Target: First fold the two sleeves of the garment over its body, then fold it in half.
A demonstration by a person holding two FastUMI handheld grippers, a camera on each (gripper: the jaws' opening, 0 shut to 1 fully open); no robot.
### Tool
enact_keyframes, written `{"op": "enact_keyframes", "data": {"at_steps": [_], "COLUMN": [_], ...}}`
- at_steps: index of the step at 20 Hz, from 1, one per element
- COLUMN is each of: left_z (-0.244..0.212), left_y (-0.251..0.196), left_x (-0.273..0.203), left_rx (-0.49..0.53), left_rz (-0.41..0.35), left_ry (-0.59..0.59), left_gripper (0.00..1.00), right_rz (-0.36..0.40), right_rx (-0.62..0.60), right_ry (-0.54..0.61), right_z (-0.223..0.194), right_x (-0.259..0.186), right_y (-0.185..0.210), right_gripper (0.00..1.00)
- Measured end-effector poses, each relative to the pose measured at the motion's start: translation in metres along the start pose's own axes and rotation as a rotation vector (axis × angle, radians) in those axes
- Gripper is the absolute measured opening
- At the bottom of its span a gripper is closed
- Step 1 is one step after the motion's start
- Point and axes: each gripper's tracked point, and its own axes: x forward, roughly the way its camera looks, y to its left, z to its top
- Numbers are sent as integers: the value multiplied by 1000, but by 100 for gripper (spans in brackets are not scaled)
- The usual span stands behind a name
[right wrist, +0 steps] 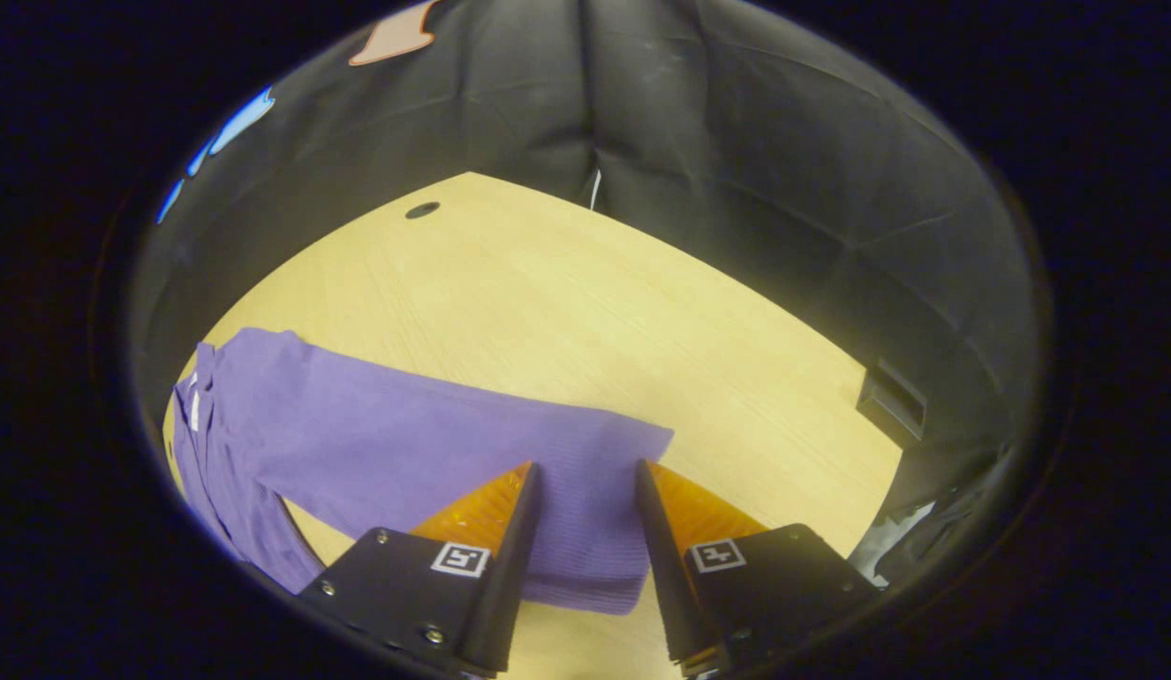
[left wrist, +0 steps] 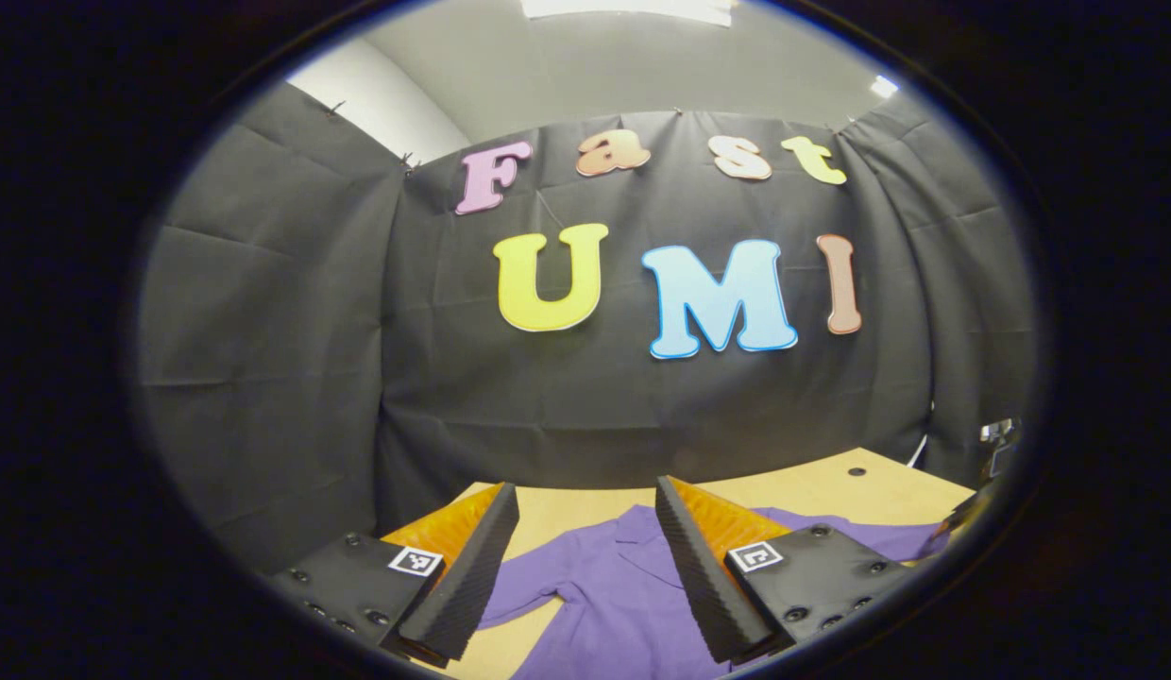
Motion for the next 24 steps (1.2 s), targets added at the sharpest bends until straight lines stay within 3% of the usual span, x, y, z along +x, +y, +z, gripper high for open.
{"op": "enact_keyframes", "data": {"at_steps": [2, 4, 5, 10, 16, 24], "left_z": [-1, 0, -1, -2, -1, -10], "left_y": [2, 4, 3, 7, 9, 29], "left_x": [-1, -3, -4, -8, -14, -21], "left_rx": [-2, -7, -8, -12, -26, -40], "left_rz": [3, 3, 1, 1, -2, 23], "left_ry": [0, -1, 0, 1, -10, -10], "left_gripper": [94, 94, 94, 94, 94, 94], "right_rz": [-2, 4, 10, 62, 261, 439], "right_rx": [31, 45, 45, 46, 19, -101], "right_ry": [2, -4, -6, -75, -206, -333], "right_z": [0, 1, 4, 27, 76, 118], "right_x": [1, 6, 3, -18, -72, -139], "right_y": [1, -1, 1, 13, 71, 160], "right_gripper": [20, 21, 7, 1, 1, 1]}}
